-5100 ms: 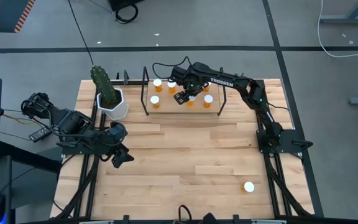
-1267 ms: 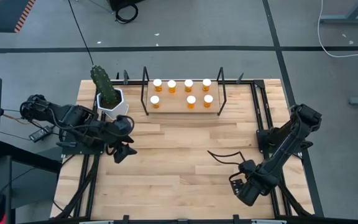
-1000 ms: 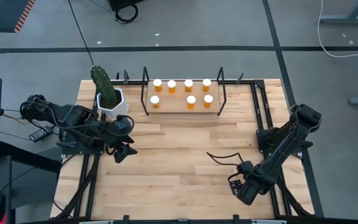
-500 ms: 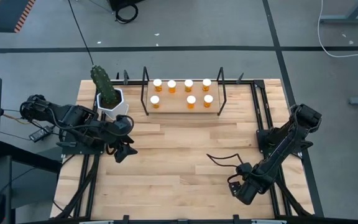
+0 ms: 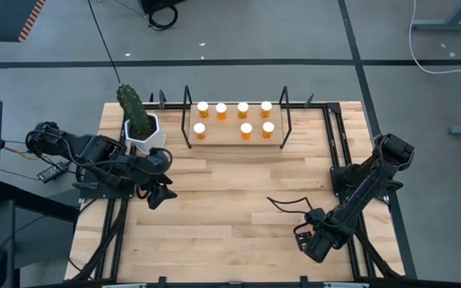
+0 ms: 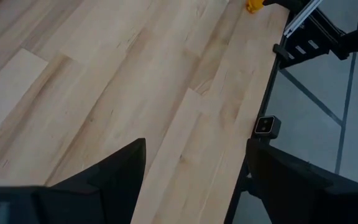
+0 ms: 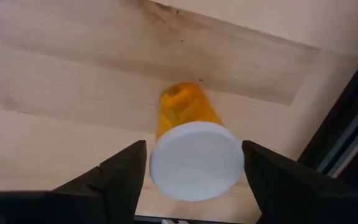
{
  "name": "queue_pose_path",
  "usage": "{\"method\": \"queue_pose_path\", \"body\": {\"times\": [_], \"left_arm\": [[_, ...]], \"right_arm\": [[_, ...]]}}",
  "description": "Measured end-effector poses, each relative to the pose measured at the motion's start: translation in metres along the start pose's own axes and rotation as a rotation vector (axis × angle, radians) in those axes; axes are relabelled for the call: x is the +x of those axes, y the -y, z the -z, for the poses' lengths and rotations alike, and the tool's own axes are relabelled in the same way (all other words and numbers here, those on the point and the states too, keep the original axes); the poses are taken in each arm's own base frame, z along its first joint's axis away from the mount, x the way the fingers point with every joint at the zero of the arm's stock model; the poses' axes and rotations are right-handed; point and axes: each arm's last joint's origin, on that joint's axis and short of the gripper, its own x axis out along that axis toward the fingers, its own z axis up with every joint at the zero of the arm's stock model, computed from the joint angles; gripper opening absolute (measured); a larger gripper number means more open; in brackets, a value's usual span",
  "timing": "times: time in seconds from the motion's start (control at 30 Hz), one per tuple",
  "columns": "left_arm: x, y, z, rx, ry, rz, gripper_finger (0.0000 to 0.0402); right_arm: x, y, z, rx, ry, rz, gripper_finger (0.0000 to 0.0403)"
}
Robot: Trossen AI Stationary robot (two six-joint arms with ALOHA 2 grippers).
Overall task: Pick and place medicine bottles onto shelf by color
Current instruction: Put the orange pill bottle on the shelf
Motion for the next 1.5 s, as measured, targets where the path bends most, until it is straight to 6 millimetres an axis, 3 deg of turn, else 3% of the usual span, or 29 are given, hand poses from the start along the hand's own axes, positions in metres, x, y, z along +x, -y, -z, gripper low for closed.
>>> {"method": "queue_pose_path", "body": {"times": [0.63,0.9,1.17,1.33,1.5], "left_arm": [[0.000,0.000,0.000,0.000,0.000,0.000,0.0281],[0.000,0.000,0.000,0.000,0.000,0.000,0.0281],[0.000,0.000,0.000,0.002,0.000,0.000,0.0281],[0.000,0.000,0.000,0.005,0.000,0.000,0.0281],[0.000,0.000,0.000,0.007,0.000,0.000,0.0281]], "right_arm": [[0.000,-0.002,0.001,0.009,-0.010,-0.024,0.0257],[0.000,-0.002,0.001,0.011,-0.016,-0.020,0.0225],[0.000,-0.002,0.000,0.015,-0.015,-0.018,0.0230],[-0.006,-0.013,-0.005,0.015,-0.014,-0.056,0.0227],[-0.017,-0.033,-0.027,-0.032,0.002,-0.117,0.0227]]}}
